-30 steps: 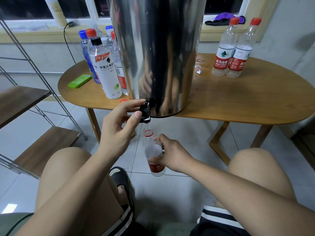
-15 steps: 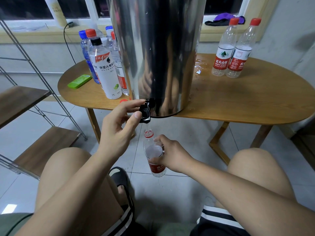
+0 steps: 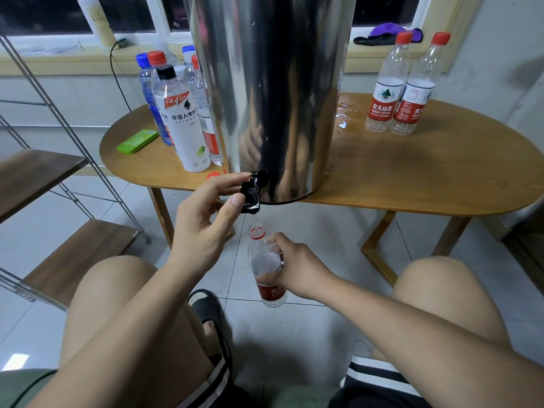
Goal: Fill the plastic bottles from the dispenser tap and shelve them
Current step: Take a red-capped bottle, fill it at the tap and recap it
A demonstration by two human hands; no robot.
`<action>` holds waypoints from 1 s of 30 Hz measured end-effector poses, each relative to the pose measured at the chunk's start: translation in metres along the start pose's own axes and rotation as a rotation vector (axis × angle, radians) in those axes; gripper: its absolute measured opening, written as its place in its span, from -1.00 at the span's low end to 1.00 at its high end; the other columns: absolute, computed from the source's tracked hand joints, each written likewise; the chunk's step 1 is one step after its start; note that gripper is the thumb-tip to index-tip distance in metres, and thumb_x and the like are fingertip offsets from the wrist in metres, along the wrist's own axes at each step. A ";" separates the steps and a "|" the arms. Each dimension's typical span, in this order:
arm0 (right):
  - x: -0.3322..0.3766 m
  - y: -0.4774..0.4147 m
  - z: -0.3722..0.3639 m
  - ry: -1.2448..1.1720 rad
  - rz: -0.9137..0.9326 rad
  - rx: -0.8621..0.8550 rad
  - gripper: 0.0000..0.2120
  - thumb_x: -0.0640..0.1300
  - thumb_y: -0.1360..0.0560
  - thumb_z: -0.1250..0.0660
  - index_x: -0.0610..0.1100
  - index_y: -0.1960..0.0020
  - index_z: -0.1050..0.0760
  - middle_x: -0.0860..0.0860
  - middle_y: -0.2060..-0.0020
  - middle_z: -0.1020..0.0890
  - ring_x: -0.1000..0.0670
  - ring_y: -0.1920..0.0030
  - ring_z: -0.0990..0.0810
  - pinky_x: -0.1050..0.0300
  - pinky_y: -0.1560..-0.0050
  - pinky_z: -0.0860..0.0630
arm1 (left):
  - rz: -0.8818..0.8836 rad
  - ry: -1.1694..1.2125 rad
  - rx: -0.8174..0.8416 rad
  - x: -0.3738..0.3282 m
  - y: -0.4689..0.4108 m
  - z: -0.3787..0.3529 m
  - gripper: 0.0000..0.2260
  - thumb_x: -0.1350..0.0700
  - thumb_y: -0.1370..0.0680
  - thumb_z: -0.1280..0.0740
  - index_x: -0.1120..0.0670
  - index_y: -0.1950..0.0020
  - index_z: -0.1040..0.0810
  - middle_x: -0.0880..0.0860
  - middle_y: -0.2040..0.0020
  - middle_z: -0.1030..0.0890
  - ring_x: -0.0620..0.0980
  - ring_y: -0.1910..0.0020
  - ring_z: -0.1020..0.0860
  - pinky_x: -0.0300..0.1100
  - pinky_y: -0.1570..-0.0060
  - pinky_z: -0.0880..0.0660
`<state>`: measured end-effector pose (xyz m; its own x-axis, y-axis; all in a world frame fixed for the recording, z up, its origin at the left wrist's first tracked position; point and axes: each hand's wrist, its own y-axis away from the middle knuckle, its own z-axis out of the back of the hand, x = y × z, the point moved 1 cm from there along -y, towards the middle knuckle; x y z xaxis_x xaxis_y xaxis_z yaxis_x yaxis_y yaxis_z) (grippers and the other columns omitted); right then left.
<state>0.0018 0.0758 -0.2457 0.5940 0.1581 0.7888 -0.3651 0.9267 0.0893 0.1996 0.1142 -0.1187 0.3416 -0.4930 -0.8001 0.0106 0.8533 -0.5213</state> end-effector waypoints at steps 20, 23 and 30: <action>0.000 -0.002 -0.001 0.054 -0.002 -0.009 -0.24 0.20 -0.33 -0.66 0.14 -0.41 -0.39 0.03 -0.20 -0.69 -0.02 -0.10 -0.67 0.11 -0.05 -0.60 | 0.001 0.002 0.002 -0.002 0.001 0.000 -0.75 0.07 -0.74 -0.29 -0.03 -0.39 -0.63 -0.01 -0.23 -0.72 0.11 -0.28 -0.67 0.26 -0.20 -0.62; 0.000 -0.002 -0.002 0.055 -0.005 -0.011 -0.25 0.20 -0.33 -0.66 0.14 -0.41 -0.40 0.03 -0.20 -0.69 -0.01 -0.08 -0.67 0.15 -0.01 -0.56 | 0.001 -0.001 0.002 -0.002 0.001 0.000 -0.74 0.07 -0.74 -0.29 0.00 -0.40 -0.63 -0.01 -0.23 -0.72 0.10 -0.28 -0.67 0.24 -0.20 -0.63; 0.000 -0.002 -0.002 0.044 0.000 -0.020 -0.26 0.20 -0.31 -0.67 0.14 -0.37 -0.40 0.04 -0.23 -0.69 -0.01 -0.11 -0.68 0.12 -0.09 -0.61 | 0.004 0.004 0.004 -0.002 0.000 0.000 -0.74 0.10 -0.74 -0.29 0.00 -0.40 -0.63 -0.01 -0.23 -0.72 0.10 -0.28 -0.67 0.23 -0.19 -0.63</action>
<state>0.0036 0.0749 -0.2472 0.6251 0.1720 0.7613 -0.3504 0.9334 0.0768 0.1989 0.1156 -0.1173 0.3375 -0.4905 -0.8034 0.0134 0.8559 -0.5169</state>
